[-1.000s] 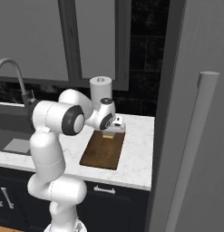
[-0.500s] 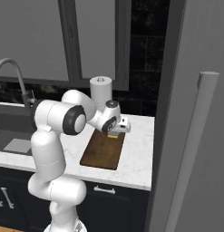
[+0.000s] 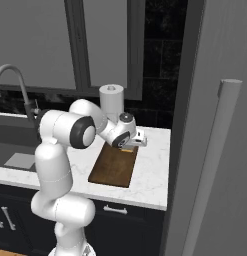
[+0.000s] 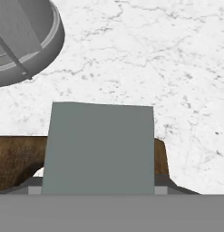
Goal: Pick up the sponge from the counter and clean the cutting board by briefly scrubbing or pressing down on the cutting board. Once finished, release the sponge.
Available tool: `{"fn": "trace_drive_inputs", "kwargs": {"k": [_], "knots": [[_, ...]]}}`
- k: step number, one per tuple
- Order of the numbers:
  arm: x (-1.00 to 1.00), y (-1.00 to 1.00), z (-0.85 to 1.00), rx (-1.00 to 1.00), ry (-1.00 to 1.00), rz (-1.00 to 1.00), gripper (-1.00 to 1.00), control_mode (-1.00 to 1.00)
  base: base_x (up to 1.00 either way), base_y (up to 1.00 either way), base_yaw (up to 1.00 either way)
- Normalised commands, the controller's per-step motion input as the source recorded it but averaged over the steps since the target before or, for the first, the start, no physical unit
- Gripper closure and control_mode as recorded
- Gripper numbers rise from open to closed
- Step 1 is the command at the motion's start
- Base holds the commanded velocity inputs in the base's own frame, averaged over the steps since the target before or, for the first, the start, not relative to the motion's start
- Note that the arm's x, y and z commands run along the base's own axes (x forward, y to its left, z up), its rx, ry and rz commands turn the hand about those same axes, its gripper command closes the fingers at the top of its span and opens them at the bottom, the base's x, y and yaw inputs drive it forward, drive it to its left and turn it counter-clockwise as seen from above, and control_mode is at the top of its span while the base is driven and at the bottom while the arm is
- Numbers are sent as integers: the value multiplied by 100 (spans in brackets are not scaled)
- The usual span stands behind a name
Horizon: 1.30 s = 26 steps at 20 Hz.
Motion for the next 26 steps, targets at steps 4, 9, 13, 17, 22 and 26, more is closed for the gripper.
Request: {"fn": "trace_drive_inputs", "kwargs": {"k": [4,9,13,17,22,26], "knots": [[0,-39,-1,0,0,0,100,-100,0,0,0],[-31,-9,-20,0,0,0,100,-100,0,0,0],[-55,0,-22,0,0,0,100,-100,0,0,0],[-61,0,-21,0,0,0,100,-100,0,0,0],[-62,0,-24,0,0,0,100,-100,0,0,0],[-69,0,-26,0,0,0,100,-100,0,0,0]]}}
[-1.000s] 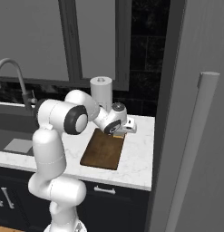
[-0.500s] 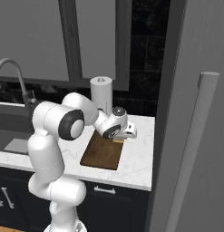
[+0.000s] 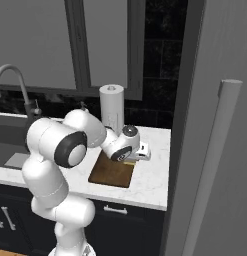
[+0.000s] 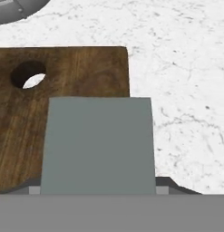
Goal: Pick up the sponge from the counter and clean the cutting board by briefly scrubbing or pressing down on the cutting board. Once finished, release the sponge.
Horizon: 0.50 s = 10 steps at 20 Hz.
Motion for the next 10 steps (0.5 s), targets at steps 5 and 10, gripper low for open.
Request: {"fn": "trace_drive_inputs", "kwargs": {"k": [5,10], "knots": [[-77,0,-22,0,0,0,100,-100,0,0,0],[-83,0,-11,0,0,0,100,-100,0,0,0]]}}
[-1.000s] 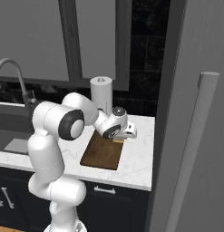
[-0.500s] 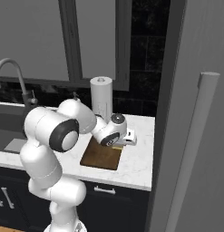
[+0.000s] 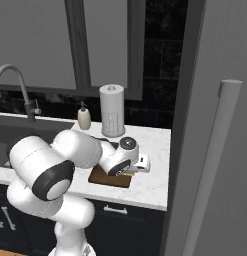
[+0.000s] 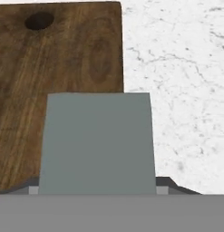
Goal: Pick up the sponge from the counter and clean the cutting board by briefly scrubbing or pressing down on the cutting board. Once finished, release the sponge.
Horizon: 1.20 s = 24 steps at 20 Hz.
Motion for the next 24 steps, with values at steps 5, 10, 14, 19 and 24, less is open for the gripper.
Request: {"fn": "trace_drive_inputs", "kwargs": {"k": [5,10,14,19,24], "knots": [[-85,0,-8,0,0,0,100,-100,0,0,0],[-71,0,-17,0,2,0,100,-100,0,0,0],[-20,0,-7,0,5,0,100,-100,0,0,0],[0,3,75,0,-3,0,100,-100,0,0,0],[41,47,59,0,0,0,100,-100,0,0,0]]}}
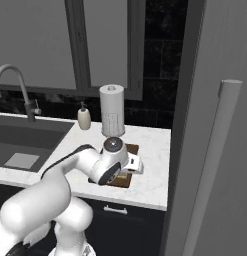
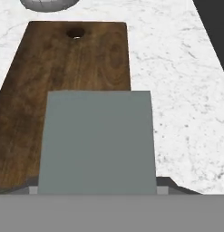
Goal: Pick up the sponge from the counter and clean the cutting board by briefly scrubbing or pressing down on the cutting board. Once finished, release the sponge.
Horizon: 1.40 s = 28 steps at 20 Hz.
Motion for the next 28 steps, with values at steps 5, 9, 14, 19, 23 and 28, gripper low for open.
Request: {"fn": "trace_drive_inputs", "kwargs": {"k": [5,9,14,19,23,28], "knots": [[51,99,-4,0,1,1,100,-100,0,0,0],[58,100,-38,-2,16,2,100,-100,0,0,0],[15,91,-24,-2,12,4,100,-100,0,0,0],[-1,79,-17,0,0,1,100,-100,0,0,0],[0,62,-19,0,-1,2,100,-100,0,0,0],[13,6,-46,0,0,1,100,-100,0,0,0]]}}
